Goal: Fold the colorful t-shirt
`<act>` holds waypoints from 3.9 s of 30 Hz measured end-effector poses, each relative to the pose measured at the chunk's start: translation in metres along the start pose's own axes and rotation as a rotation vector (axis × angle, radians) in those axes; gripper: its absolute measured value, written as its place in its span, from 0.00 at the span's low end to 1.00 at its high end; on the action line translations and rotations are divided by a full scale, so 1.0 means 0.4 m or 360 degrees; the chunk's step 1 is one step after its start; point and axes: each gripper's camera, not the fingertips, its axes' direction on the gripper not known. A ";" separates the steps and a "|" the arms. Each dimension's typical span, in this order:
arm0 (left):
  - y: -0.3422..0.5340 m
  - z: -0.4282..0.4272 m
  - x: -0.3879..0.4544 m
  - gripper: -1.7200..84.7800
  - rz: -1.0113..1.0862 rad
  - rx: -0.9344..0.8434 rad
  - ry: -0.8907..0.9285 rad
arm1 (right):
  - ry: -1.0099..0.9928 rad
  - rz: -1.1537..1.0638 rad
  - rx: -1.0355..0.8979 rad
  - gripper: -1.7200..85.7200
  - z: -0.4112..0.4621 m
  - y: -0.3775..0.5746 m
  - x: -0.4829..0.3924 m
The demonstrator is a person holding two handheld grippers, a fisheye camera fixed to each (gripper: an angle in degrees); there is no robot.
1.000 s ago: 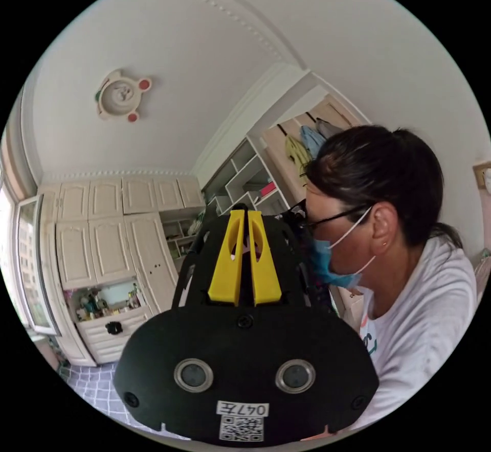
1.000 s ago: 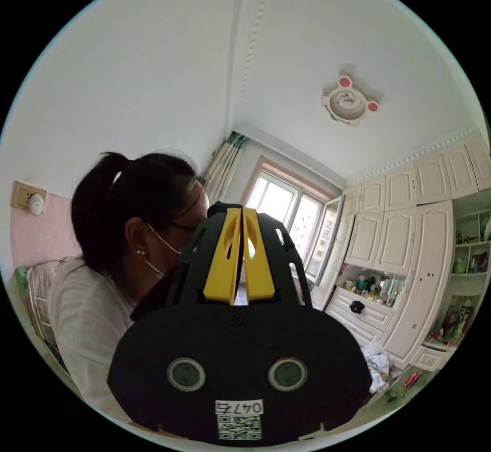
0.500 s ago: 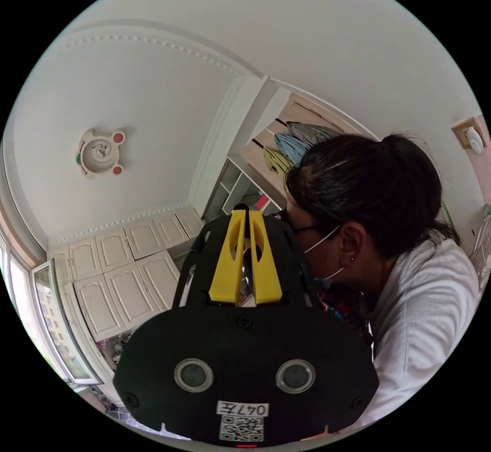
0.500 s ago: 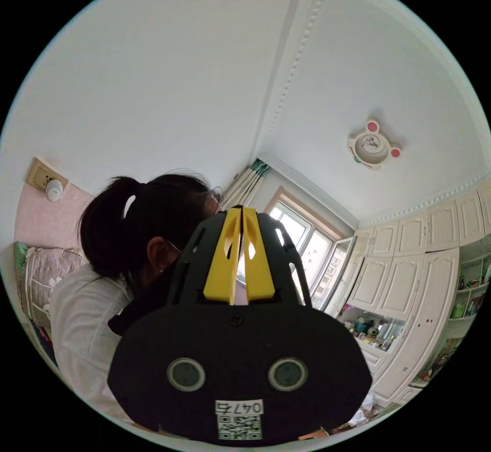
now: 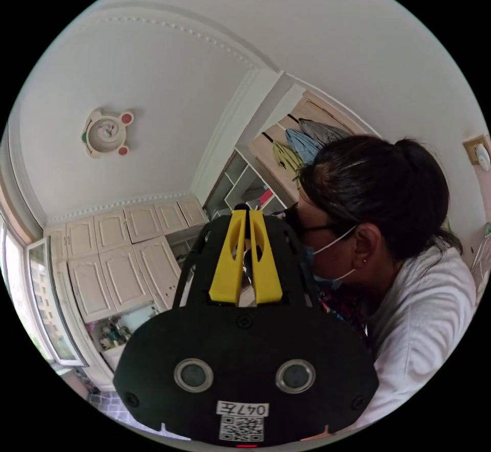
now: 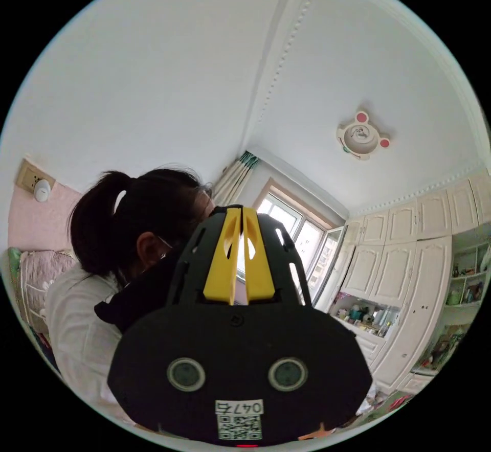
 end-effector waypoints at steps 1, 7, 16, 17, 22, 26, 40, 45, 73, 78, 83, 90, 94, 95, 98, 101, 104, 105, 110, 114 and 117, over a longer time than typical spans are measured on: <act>0.057 0.045 -0.035 0.01 -0.0108 -0.0020 0.0038 | 0.0011 0.0102 -0.0029 0.01 0.021 0.041 0.046; 0.506 0.384 -0.292 0.01 -0.0843 -0.0328 0.0183 | 0.0082 0.0804 -0.0277 0.01 0.160 0.370 0.353; 1.553 1.066 -0.495 0.01 -0.1253 -0.1234 -0.0291 | 0.0673 0.1256 -0.1067 0.01 0.400 1.180 0.789; 1.599 1.099 -0.495 0.01 -0.1272 -0.1238 -0.0298 | 0.0697 0.1259 -0.1055 0.01 0.413 1.214 0.802; 1.904 1.253 -0.445 0.01 -0.1283 -0.1458 -0.0361 | 0.0576 0.1034 -0.1042 0.01 0.547 1.390 0.814; 2.240 1.274 -0.312 0.01 -0.1500 -0.1892 -0.0282 | 0.0313 0.0995 -0.1443 0.01 0.658 1.606 0.748; 3.153 1.400 0.463 0.01 -0.2051 -0.2945 0.0185 | -0.0087 0.1111 -0.2502 0.01 0.838 2.360 0.167; 3.147 1.465 0.487 0.03 -0.2175 -0.2845 0.0289 | -0.0130 0.1224 -0.2461 0.03 0.851 2.391 0.150; 2.884 1.749 1.194 0.02 -0.2048 -0.2485 0.0468 | 0.0664 0.1964 -0.2689 0.03 0.522 2.477 0.234; 2.794 1.766 1.282 0.08 -0.1912 -0.2557 0.0295 | 0.0957 0.1826 -0.2743 0.10 0.510 2.417 0.167; 2.734 1.891 1.356 0.08 -0.1424 -0.2758 0.0070 | 0.0947 0.1902 -0.2394 0.08 0.550 2.337 0.104; 2.750 2.032 1.510 0.08 -0.0899 -0.3006 0.0115 | 0.0880 0.1932 -0.2289 0.06 0.600 2.304 0.030; 2.701 1.982 1.578 0.02 -0.0868 -0.3060 0.0116 | 0.0877 0.1940 -0.2250 0.04 0.602 2.286 0.013; 2.685 1.967 1.579 0.02 -0.0885 -0.3046 0.0110 | 0.0876 0.1937 -0.2248 0.04 0.602 2.283 0.012; 2.603 1.859 1.556 0.01 -0.1019 -0.2976 0.0057 | 0.0871 0.1941 -0.2233 0.04 0.599 2.280 0.007; 2.541 1.701 1.521 0.01 -0.1178 -0.2935 -0.0049 | 0.0843 0.1980 -0.2193 0.04 0.603 2.289 0.000; 2.527 1.508 1.481 0.01 -0.1515 -0.2852 -0.0128 | 0.0804 0.1996 -0.2207 0.04 0.625 2.312 -0.015; 2.535 1.428 1.469 0.01 -0.1654 -0.2822 -0.0159 | 0.0784 0.2004 -0.2221 0.04 0.637 2.323 -0.023; 2.545 1.176 1.479 0.01 -0.1955 -0.2808 -0.0334 | 0.0686 0.2014 -0.2226 0.04 0.699 2.347 -0.051; 2.545 1.138 1.541 0.01 -0.2105 -0.2547 -0.0103 | 0.0400 0.1857 -0.2207 0.07 0.841 2.354 -0.075; 2.582 1.153 1.590 0.01 -0.2134 -0.2577 -0.0034 | 0.0192 0.1751 -0.2151 0.08 0.980 2.366 -0.067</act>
